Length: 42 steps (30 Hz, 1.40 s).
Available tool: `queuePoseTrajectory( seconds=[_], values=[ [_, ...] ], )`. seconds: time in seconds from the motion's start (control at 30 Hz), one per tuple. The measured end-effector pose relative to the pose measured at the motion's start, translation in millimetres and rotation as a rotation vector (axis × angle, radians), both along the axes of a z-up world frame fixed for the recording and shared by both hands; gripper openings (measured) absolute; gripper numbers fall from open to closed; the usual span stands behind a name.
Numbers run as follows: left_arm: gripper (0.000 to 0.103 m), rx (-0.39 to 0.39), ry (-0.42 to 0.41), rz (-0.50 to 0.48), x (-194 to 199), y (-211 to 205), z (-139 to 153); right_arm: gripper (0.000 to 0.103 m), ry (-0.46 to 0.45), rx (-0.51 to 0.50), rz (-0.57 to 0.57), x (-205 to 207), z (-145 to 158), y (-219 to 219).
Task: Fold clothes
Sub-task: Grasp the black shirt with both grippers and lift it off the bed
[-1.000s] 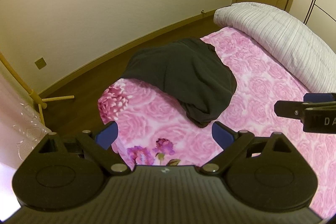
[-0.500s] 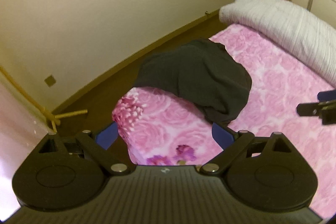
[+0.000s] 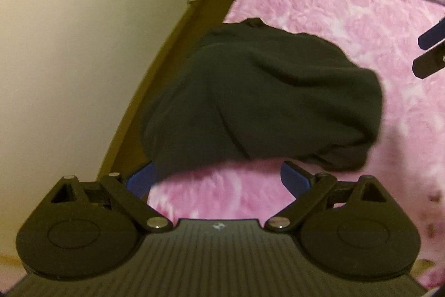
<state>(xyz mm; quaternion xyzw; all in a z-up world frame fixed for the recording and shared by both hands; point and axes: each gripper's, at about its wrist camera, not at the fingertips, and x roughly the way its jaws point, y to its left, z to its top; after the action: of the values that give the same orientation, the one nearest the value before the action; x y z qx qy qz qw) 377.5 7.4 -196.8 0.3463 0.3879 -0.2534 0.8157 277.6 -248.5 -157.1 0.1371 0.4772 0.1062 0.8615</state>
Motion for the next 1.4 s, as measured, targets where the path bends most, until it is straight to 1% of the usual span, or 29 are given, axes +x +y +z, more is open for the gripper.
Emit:
queuePoseTrajectory(
  seconds=[0.1, 0.17, 0.2, 0.23, 0.3, 0.33, 0.37, 0.4, 0.43, 0.47, 0.5, 0.53, 0.57, 0.6, 0.7, 0.8, 0.83, 0.9, 0.97, 1.03, 1.13, 1.2, 1.27, 1.4],
  values=[
    [0.094, 0.044, 0.035, -0.091, 40.0, -4.4, -38.0, 0.084, 0.052, 0.03, -0.048, 30.8, -35.5, 0.1],
    [0.09, 0.074, 0.058, -0.151, 66.7, -7.3, -63.3, 0.084, 0.077, 0.042, -0.064, 47.0, -57.1, 2.5],
    [0.084, 0.089, 0.069, -0.181, 79.4, -8.6, -75.6, 0.084, 0.085, 0.043, -0.07, 53.2, -66.7, 3.6],
    [0.082, 0.102, 0.069, -0.209, 84.4, -7.7, -83.9, 0.084, 0.093, 0.043, -0.075, 59.4, -76.4, 4.7],
    [0.08, 0.102, 0.084, -0.246, 90.5, -5.4, -95.1, 0.084, 0.113, 0.052, -0.102, 68.9, -92.3, 5.3],
    [0.073, 0.097, 0.095, -0.263, 92.9, -4.0, -99.8, 0.083, 0.126, 0.063, -0.118, 73.3, -98.9, 5.2],
    [0.066, 0.093, 0.109, -0.279, 93.7, -2.7, -102.8, 0.072, 0.136, 0.079, -0.129, 76.0, -102.7, 5.7],
    [0.042, 0.096, 0.131, -0.288, 94.6, -1.7, -104.4, 0.054, 0.152, 0.078, -0.142, 78.1, -104.0, 6.6],
    [0.028, 0.099, 0.15, -0.288, 95.5, -1.5, -103.8, 0.049, 0.165, 0.062, -0.148, 78.9, -102.7, 7.5],
    [0.022, 0.098, 0.15, -0.284, 95.8, 0.0, -100.1, 0.035, 0.169, 0.06, -0.145, 78.9, -98.5, 7.4],
    [0.014, 0.089, 0.148, -0.284, 95.2, 2.4, -94.1, 0.025, 0.17, 0.066, -0.139, 78.9, -93.5, 6.9],
    [0.007, 0.08, 0.146, -0.283, 94.5, 5.0, -87.8, 0.021, 0.162, 0.072, -0.133, 79.1, -84.9, 4.5],
    [0.004, 0.063, 0.136, -0.28, 92.9, 9.1, -77.1, 0.018, 0.147, 0.081, -0.131, 78.3, -74.5, 2.0],
    [0.003, 0.052, 0.119, -0.276, 93.0, 11.9, -62.4, 0.016, 0.129, 0.091, -0.13, 77.1, -64.0, -0.2],
    [0.001, 0.0, 0.078, -0.26, 87.6, 24.9, -20.8, 0.014, 0.033, 0.114, -0.133, 66.1, -21.4, -12.5],
    [0.001, -0.057, 0.055, -0.245, 77.4, 36.9, 11.2, 0.013, -0.043, 0.129, -0.125, 44.7, 16.9, -21.3],
    [0.001, -0.058, 0.057, -0.25, 72.7, 36.9, 13.4, 0.013, -0.058, 0.125, -0.121, 36.8, 25.9, -22.2],
    [0.001, -0.061, 0.062, -0.262, 63.3, 37.1, 17.9, 0.012, -0.058, 0.11, -0.116, 22.8, 32.7, -22.3],
    [0.001, -0.061, 0.068, -0.28, 51.5, 35.6, 20.1, 0.012, -0.039, 0.096, -0.127, 9.8, 29.0, -24.2],
    [0.001, -0.058, 0.073, -0.304, 37.6, 32.7, 20.5, 0.012, -0.016, 0.102, -0.152, -1.7, 21.8, -27.9],
    [0.001, -0.054, 0.082, -0.341, 16.8, 28.4, 21.4, 0.012, -0.018, 0.114, -0.173, -29.8, 26.6, -32.5],
    [0.001, -0.074, 0.089, -0.365, 2.1, 29.3, 30.9, 0.012, -0.023, 0.135, -0.209, -49.5, 35.4, -41.6],
    [0.001, -0.108, 0.109, -0.402, -19.0, 20.2, 43.5, 0.011, -0.031, 0.159, -0.265, -70.4, 46.9, -53.8],
    [0.001, -0.17, 0.154, -0.501, -64.0, -8.3, 68.6, 0.011, -0.079, 0.168, -0.393, -121.7, 81.2, -87.5]
  ],
)
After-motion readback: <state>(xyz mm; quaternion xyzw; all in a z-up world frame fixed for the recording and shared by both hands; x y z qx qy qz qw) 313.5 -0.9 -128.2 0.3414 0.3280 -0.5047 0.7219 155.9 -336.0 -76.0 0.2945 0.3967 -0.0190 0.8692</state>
